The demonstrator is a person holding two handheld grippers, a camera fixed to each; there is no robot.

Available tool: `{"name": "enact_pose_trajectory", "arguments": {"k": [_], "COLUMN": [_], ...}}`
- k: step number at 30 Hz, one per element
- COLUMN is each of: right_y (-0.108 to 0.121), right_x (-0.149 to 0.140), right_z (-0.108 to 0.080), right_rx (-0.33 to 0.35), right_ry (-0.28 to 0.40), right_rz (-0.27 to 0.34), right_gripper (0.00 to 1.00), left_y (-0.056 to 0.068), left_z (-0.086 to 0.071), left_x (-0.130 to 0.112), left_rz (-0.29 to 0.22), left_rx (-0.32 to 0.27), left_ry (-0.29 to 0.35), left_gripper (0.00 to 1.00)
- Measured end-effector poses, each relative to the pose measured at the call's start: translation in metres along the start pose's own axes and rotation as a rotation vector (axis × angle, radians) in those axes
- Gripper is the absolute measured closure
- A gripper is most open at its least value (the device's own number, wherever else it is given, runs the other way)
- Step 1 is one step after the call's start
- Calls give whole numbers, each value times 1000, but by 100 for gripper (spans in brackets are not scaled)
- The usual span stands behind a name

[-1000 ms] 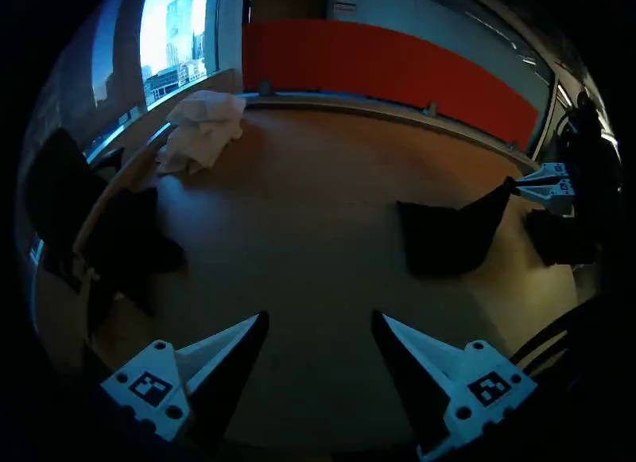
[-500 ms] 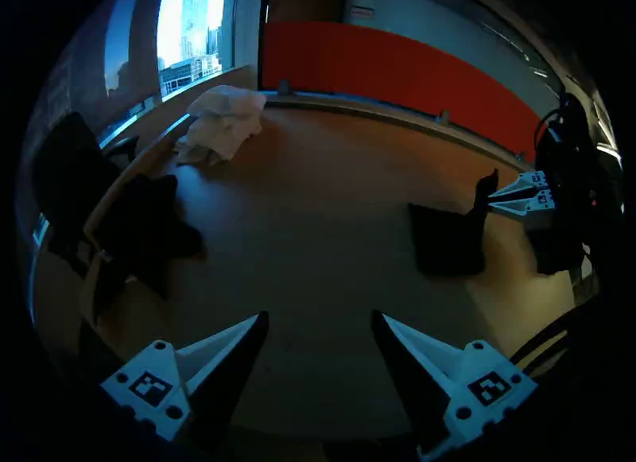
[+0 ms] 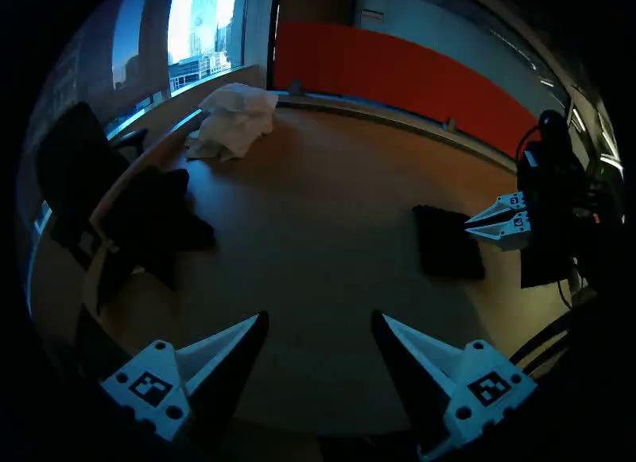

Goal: Fold towel

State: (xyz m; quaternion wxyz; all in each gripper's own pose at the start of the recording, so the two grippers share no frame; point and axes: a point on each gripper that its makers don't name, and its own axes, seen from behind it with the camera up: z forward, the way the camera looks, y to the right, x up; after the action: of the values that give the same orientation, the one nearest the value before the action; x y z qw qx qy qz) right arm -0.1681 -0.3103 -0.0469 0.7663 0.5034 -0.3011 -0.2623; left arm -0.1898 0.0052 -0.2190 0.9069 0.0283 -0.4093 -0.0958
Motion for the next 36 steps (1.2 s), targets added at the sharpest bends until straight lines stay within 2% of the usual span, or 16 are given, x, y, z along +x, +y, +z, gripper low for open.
{"name": "enact_pose_trajectory", "arguments": {"k": [4, 6, 10, 12, 14, 36], "right_y": [1, 1, 3, 3, 5, -2], "right_x": [0, 1, 0, -1, -4, -56], "right_z": [-3, -4, -8, -9, -10, -23], "right_rx": [-6, -11, -21, -27, -40, -81], "right_ry": [-1, -1, 0, 1, -2, -55], "right_rz": [-1, -1, 3, 8, 16, 114], "right_gripper": [95, 91, 61, 42, 29, 29], "left_y": [1, 1, 1, 2, 2, 4], "left_z": [0, 0, 1, 1, 1, 0], "left_x": [0, 0, 0, 0, 0, 3], "left_rz": [-1, -1, 1, 3, 4, 19], "left_rx": [-5, -6, -5, -5, -5, -9], "left_ry": [0, 0, 2, 2, 2, 13], "left_gripper": [5, 5, 5, 5, 5, 5]}}
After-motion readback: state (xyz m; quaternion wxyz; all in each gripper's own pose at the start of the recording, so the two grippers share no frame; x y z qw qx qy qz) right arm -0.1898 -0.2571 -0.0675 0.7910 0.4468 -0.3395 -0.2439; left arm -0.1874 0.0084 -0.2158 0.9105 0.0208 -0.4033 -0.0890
